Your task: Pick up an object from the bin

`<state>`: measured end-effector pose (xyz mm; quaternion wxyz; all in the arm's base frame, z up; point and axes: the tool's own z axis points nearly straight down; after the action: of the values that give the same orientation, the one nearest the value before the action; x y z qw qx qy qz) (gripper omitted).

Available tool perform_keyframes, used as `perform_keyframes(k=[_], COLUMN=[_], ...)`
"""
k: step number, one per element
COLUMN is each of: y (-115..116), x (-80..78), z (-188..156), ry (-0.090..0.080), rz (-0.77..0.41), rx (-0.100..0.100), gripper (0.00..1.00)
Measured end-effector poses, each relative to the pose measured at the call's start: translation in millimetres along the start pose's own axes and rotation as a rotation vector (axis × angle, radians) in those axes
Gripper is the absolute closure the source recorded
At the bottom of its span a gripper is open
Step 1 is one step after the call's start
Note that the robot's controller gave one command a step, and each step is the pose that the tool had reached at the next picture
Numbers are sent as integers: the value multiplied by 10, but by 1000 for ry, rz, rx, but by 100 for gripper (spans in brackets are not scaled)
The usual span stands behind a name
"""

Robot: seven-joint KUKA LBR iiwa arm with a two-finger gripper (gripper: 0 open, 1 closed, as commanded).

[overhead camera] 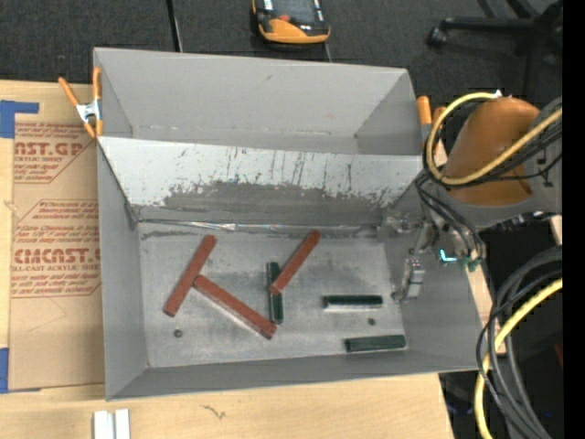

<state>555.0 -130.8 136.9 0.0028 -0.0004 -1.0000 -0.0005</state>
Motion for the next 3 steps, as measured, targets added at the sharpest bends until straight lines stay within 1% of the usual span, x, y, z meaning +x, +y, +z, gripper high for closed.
perform_keyframes(k=[1,2,3], y=[5,363,339], x=[-21,279,313], z=[-42,577,117], ry=[-7,-9,-4], rz=[-2,132,123], rx=[1,0,0], gripper=[0,0,0])
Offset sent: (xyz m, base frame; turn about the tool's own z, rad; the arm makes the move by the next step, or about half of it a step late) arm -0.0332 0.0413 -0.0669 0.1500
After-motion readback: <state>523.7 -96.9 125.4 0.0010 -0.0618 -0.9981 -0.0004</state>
